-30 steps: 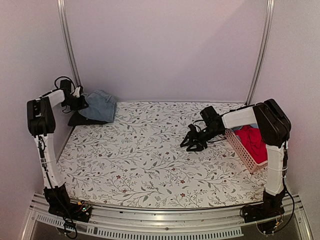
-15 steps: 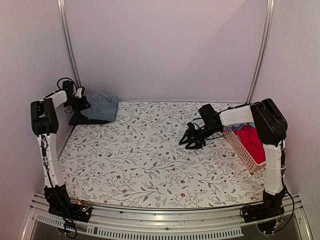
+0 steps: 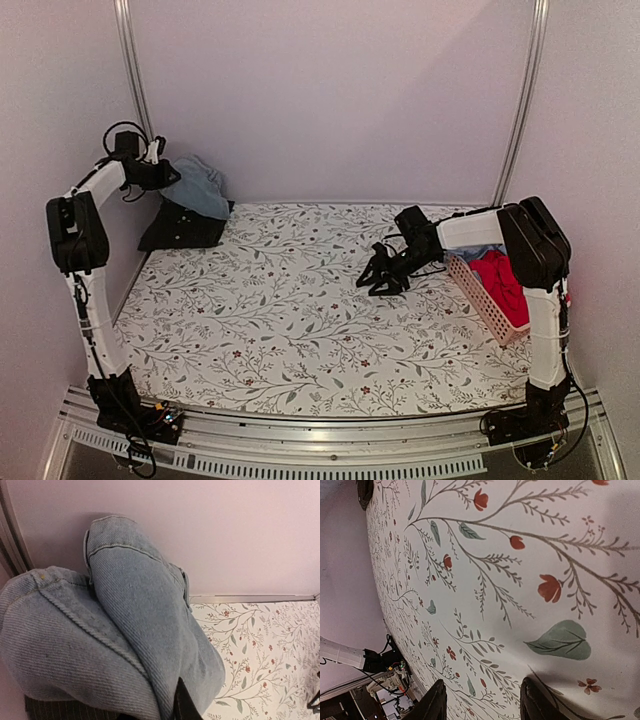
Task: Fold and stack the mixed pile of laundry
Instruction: Place the square-folded skirt at the corner of the board.
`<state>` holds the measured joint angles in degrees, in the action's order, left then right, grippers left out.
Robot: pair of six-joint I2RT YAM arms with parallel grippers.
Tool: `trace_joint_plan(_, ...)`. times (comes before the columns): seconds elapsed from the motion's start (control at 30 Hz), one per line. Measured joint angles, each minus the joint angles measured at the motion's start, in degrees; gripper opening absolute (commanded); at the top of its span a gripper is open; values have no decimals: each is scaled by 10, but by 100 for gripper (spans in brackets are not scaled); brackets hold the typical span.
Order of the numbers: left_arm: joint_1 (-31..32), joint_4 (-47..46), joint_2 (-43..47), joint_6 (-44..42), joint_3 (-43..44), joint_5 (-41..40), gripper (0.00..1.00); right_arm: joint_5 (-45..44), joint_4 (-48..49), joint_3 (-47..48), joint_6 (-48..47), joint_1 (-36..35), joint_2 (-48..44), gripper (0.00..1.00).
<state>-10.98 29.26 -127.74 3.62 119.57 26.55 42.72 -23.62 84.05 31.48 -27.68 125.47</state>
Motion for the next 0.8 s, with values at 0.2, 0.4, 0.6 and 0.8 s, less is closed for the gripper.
trace_joint_plan(0.2,-35,-5,-68,-11,8,-6,26,1,0,1,0,0,1,49)
trace_joint_plan(0.4,-57,5,-160,-21,26,-49,99,1,-5,4,0,0,2,49)
trace_joint_plan(0.6,-44,16,-157,-25,33,-133,100,2,-7,5,0,0,2,50)
trace_joint_plan(0.8,-2,15,-91,-32,-13,-256,100,2,-9,5,-3,0,2,50)
